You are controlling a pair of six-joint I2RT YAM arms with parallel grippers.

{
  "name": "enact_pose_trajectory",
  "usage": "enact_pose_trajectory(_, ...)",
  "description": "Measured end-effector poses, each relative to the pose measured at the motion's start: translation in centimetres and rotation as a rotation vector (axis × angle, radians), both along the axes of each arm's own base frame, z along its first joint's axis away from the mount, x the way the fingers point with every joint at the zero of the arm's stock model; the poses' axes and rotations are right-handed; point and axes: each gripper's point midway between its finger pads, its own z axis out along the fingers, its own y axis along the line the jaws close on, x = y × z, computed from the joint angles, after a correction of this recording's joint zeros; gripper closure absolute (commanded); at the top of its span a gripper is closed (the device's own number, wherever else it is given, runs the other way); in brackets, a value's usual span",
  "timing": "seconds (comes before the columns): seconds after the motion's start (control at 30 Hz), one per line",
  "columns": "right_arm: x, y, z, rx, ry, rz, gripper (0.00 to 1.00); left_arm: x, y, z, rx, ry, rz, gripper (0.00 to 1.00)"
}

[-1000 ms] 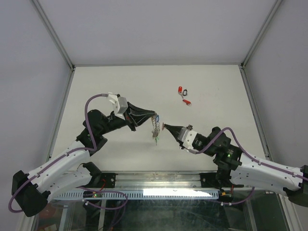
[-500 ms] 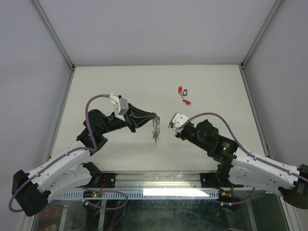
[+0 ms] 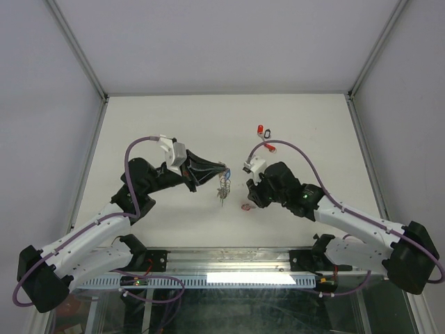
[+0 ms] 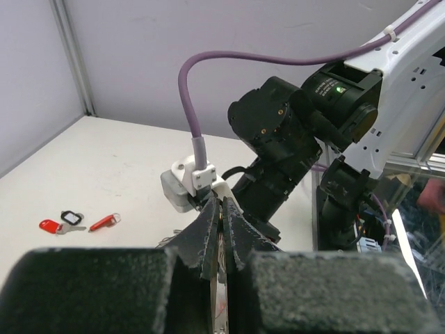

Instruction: Put the keys on the keyring

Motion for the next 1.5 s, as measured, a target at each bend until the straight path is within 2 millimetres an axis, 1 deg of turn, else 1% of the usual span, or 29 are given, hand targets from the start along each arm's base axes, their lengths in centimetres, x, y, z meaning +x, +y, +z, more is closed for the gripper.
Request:
enact_pose_trajectory(0.1,0.5,-0.2,0.4,0.024,0.003,-0.033,0.68,0.0,0.0,-0.2,0.008,0.007,-0.002,1.0)
enact_pose_trajectory(0.17,1.0,-0.3,1.6,0.06,-0.036,-0.047,0.67,-0.1,-0.1,-0.4,0.013,0.011,-0.008,1.0)
enact_pose_trajectory(0.2,1.2,-0.3,2.5,0.088,-0.067,-0.048,0.67,-0.1,-0.1,-0.5,0.015,0.012,-0.011,1.0)
enact_pose_trajectory(0.33,1.3,0.1,8.5,0.282,-0.27,-0.007,0.67,-0.3,-0.3,-0.8,0.028,0.019,-0.03,1.0)
enact_pose_trajectory(0.4,0.8,0.4,11.8,0.39,-0.383,0.041,0.67,-0.5,-0.5,-0.9,0.036,0.021,-0.047,1.0)
enact_pose_trajectory(0.47,0.1,0.9,14.5,0.479,-0.475,0.1,0.65,-0.6,-0.6,-1.1,0.043,0.023,-0.061,1.0)
enact_pose_trajectory(0.53,-0.8,1.4,16.7,0.556,-0.541,0.163,0.64,-0.9,-0.7,-1.3,0.049,0.025,-0.078,1.0)
enact_pose_trajectory(0.63,-2.0,2.4,18.8,0.636,-0.584,0.259,0.63,-1.2,-0.8,-1.3,0.055,0.022,-0.104,1.0)
enact_pose_trajectory(0.67,-2.4,2.8,19.1,0.653,-0.587,0.286,0.63,-1.4,-0.9,-1.3,0.056,0.019,-0.115,1.0)
enact_pose_trajectory(0.77,-3.1,3.9,19.2,0.68,-0.566,0.357,0.63,-1.9,-1.0,-1.1,0.059,0.01,-0.145,1.0)
enact_pose_trajectory(0.9,-3.7,5.1,18.4,0.69,-0.511,0.422,0.62,-2.5,-1.0,-1.1,0.064,0.003,-0.177,1.0)
enact_pose_trajectory(1.0,-4.2,5.4,18.6,0.711,-0.496,0.453,0.62,-2.7,-1.1,-1.1,0.068,0.0,-0.196,1.0)
enact_pose_trajectory(1.13,-4.8,5.6,19.6,0.755,-0.504,0.482,0.63,-2.9,-1.3,-1.2,0.075,-0.001,-0.219,1.0)
enact_pose_trajectory(1.23,-5.2,5.7,20.1,0.776,-0.502,0.501,0.65,-3.0,-1.4,-1.2,0.077,0.0,-0.227,1.0)
enact_pose_trajectory(1.4,-5.3,6.1,19.7,0.779,-0.479,0.514,0.69,-3.2,-1.4,-1.4,0.082,0.001,-0.24,1.0)
enact_pose_trajectory(1.5,-5.2,6.3,19.3,0.774,-0.462,0.517,0.75,-3.3,-1.4,-1.3,0.082,-0.002,-0.245,1.0)
